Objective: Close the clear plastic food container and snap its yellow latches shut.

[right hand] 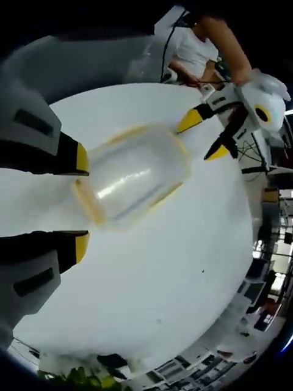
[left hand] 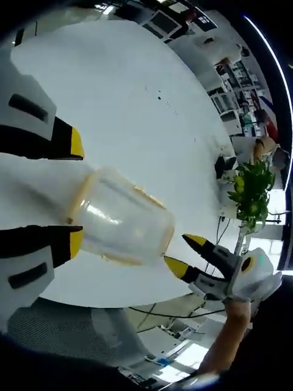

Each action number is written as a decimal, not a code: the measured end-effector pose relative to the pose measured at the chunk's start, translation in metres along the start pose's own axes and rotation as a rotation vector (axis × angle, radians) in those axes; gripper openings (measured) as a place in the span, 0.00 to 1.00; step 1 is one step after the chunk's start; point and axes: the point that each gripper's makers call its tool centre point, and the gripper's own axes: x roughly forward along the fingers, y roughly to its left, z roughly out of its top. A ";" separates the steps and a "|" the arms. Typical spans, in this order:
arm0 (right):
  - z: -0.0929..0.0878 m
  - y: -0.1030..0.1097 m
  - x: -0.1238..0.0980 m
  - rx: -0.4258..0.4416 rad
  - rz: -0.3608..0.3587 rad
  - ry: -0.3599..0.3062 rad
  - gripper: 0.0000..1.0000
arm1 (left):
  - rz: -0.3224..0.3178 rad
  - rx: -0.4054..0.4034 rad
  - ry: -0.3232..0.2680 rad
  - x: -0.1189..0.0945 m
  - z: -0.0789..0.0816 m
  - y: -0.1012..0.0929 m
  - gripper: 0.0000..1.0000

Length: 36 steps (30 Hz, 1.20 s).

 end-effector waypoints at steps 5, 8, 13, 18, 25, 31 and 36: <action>0.001 0.002 0.003 0.117 -0.001 -0.059 0.32 | 0.016 -0.109 -0.014 0.005 -0.005 -0.001 0.36; 0.000 0.007 0.005 0.126 0.014 -0.066 0.32 | 0.018 -0.153 -0.018 0.007 -0.008 -0.004 0.36; 0.001 0.012 0.009 0.158 0.010 -0.091 0.32 | 0.020 -0.243 -0.046 0.011 -0.009 -0.007 0.36; 0.001 0.011 0.014 0.236 -0.002 -0.117 0.33 | 0.004 -0.325 -0.063 0.014 -0.010 -0.011 0.34; 0.001 0.013 0.018 0.317 0.013 -0.134 0.35 | -0.031 -0.369 -0.064 0.019 -0.009 -0.019 0.34; 0.002 0.015 0.018 0.322 0.007 -0.138 0.36 | -0.031 -0.404 -0.068 0.022 -0.008 -0.022 0.36; 0.001 0.016 0.020 0.338 0.006 -0.132 0.36 | -0.023 -0.411 -0.079 0.022 -0.008 -0.024 0.35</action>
